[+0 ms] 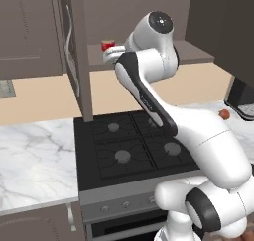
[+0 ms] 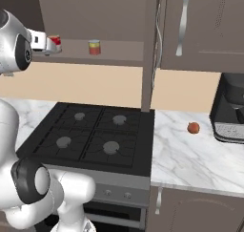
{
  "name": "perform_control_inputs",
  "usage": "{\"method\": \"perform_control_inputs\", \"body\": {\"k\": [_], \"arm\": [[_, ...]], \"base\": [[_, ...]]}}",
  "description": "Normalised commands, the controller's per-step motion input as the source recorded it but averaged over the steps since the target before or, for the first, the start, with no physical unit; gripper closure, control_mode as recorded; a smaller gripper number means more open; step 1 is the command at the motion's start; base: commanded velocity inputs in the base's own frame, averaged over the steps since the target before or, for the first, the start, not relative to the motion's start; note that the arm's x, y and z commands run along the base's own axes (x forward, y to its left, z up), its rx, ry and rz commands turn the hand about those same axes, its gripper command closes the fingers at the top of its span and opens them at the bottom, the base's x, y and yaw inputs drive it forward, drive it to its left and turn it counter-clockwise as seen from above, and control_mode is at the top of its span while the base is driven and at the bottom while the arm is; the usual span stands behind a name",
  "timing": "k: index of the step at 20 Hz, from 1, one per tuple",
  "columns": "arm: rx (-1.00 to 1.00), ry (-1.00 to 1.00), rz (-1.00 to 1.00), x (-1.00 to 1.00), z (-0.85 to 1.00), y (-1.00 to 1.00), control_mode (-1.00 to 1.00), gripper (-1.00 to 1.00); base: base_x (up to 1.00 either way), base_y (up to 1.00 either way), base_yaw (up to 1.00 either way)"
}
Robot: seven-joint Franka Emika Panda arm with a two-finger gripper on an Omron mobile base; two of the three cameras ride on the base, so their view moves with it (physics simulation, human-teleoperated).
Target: Restock the canned food cabinet by taking the new fresh canned food from the counter and placing it in the cabinet. Then, take the old canned food from the cabinet and place it on the counter.
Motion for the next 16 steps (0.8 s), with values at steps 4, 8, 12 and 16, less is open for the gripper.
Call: {"method": "perform_control_inputs", "body": {"k": [4, 8, 12, 16], "arm": [[0.0, 0.02, 0.0, 0.39, 0.0, 0.2, -1.0, -1.0], [0.0, 0.05, 0.0, 0.45, 0.0, 0.04, -1.0, -1.0], [0.0, 0.01, 0.0, 0.32, 0.0, 0.0, -1.0, -1.0], [0.0, 0.0, 0.0, 0.31, 0.0, 0.0, -1.0, -1.0]], "base": [[0.0, 0.0, 0.0], [0.0, 0.0, 0.0], [0.0, 0.0, 0.0], [0.0, 0.0, 0.0]]}}
